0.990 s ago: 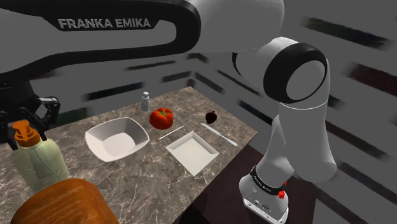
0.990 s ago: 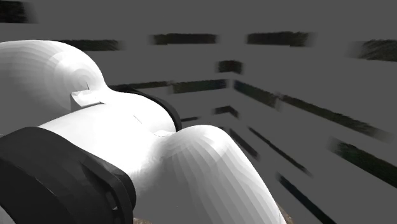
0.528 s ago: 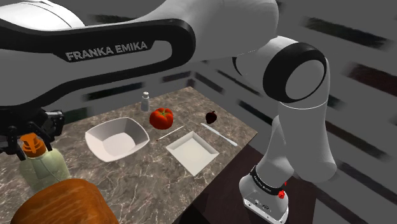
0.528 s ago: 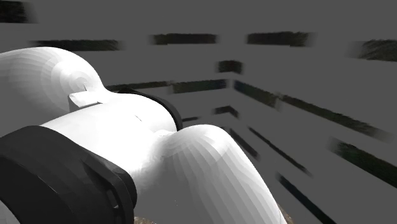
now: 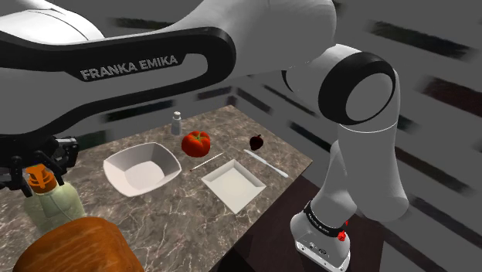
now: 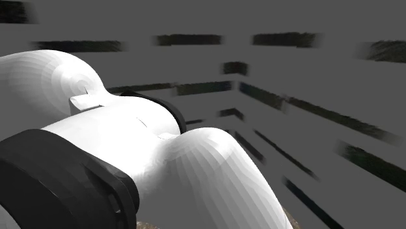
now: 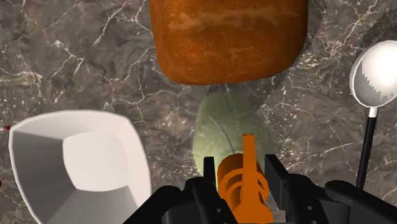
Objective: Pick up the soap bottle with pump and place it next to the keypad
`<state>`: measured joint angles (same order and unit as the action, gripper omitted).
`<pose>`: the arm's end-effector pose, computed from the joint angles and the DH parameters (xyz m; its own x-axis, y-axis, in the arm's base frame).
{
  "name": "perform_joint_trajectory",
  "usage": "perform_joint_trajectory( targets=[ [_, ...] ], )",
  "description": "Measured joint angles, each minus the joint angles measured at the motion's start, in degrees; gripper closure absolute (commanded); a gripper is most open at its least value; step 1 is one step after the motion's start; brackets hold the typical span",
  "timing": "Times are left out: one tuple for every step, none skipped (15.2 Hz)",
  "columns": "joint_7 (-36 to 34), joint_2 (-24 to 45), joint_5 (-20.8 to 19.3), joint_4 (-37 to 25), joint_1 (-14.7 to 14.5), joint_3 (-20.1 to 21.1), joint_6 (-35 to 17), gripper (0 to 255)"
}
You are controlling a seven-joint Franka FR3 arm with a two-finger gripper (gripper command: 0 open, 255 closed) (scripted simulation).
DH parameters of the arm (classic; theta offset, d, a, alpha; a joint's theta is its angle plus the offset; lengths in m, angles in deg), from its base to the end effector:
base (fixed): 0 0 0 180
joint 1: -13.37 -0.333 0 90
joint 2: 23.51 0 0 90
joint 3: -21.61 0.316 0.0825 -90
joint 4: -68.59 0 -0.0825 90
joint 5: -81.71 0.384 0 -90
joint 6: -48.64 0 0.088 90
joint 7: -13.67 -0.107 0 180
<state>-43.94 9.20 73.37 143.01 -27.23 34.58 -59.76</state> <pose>0.4652 0.5513 0.4222 0.9973 -0.0643 0.0345 -0.0636 -0.9978 -0.0207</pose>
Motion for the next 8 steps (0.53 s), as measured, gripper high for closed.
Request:
perform_joint_trajectory(
  targets=[
    [0.0, -0.01, 0.0, 0.0, 0.0, 0.0, -0.01, 0],
    [0.0, -0.01, 0.0, 0.0, 0.0, 0.0, -0.01, 0],
    [0.0, -0.01, 0.0, -0.01, 0.0, 0.0, -0.01, 0],
    [0.0, -0.01, 0.0, -0.01, 0.0, 0.0, -0.01, 0],
    [0.0, -0.01, 0.0, -0.01, 0.0, 0.0, -0.01, 0],
    [0.0, -0.01, 0.0, -0.01, 0.0, 0.0, -0.01, 0],
    [0.07, 0.01, 0.02, -0.79, -0.04, 0.01, 0.73, 0],
    [0.33, -0.1, 0.11, -2.02, 0.02, 0.01, 2.04, 0]
  ],
)
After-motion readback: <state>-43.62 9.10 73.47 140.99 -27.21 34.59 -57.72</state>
